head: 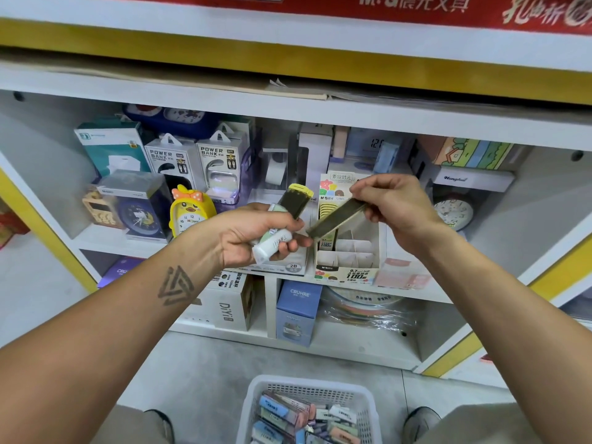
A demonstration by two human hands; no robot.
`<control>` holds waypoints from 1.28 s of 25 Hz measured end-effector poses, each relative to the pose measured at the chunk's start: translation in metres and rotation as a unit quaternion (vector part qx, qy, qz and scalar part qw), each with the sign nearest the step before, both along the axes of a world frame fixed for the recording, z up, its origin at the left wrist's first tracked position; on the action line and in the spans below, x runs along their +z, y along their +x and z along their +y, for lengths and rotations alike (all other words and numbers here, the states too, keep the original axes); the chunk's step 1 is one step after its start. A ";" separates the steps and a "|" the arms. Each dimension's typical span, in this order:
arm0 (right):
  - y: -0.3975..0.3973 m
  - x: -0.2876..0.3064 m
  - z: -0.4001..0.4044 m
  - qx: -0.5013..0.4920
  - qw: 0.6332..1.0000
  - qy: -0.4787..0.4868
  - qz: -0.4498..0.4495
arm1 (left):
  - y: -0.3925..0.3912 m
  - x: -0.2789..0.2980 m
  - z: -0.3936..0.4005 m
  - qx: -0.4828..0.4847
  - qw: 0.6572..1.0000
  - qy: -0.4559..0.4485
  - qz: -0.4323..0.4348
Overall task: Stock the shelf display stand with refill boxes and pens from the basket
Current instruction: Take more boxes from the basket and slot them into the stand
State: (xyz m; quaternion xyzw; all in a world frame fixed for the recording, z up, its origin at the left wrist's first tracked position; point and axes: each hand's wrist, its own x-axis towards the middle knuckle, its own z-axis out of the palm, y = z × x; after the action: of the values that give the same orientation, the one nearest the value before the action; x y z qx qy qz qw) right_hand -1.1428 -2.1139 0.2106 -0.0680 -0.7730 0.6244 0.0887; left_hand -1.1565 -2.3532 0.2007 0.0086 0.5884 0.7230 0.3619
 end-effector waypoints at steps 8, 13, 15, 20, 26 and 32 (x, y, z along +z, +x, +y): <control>0.005 -0.002 0.005 0.080 0.990 0.117 -0.004 | -0.002 -0.002 0.006 0.041 0.999 -0.024 -0.002; 0.002 -0.003 -0.001 0.053 0.973 0.217 0.050 | -0.002 -0.005 0.009 0.040 0.999 -0.025 0.000; 0.004 -0.004 -0.002 0.053 0.933 0.337 0.114 | -0.002 -0.005 0.010 0.038 0.999 -0.026 -0.001; 0.010 -0.011 -0.011 0.068 0.886 0.418 0.187 | -0.001 -0.005 0.010 0.032 0.999 -0.027 0.003; 0.009 -0.019 -0.016 0.093 0.872 0.456 0.151 | 0.000 -0.005 0.010 0.027 0.999 -0.031 0.009; 0.007 -0.024 -0.014 0.100 0.816 0.552 0.138 | 0.001 -0.006 0.009 0.005 0.999 -0.029 0.016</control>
State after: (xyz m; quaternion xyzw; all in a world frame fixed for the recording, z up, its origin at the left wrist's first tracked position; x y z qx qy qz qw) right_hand -1.1354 -2.1280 0.1868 0.1570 -0.9701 0.1017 0.1544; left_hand -1.1559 -2.3439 0.1949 0.0069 0.6150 0.7070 0.3491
